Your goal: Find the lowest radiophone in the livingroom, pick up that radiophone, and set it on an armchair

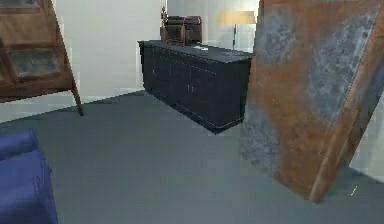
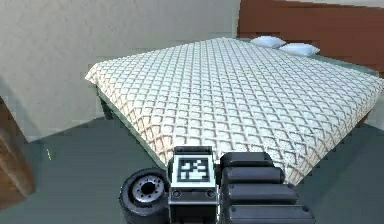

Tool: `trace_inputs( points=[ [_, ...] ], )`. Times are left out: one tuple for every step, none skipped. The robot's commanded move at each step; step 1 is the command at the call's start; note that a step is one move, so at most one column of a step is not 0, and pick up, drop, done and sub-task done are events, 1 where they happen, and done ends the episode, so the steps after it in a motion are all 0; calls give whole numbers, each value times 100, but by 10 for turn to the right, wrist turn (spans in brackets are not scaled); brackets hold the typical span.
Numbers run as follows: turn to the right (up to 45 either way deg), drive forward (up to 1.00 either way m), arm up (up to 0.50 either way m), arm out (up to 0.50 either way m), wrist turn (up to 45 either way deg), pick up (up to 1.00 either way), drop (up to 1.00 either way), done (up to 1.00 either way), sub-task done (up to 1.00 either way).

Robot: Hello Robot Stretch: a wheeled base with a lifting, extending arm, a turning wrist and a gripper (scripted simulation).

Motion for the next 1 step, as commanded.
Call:
trace_inputs(
  points=[
    [0, 15, 0, 0, 0, 0, 0, 0, 0]
  ],
)
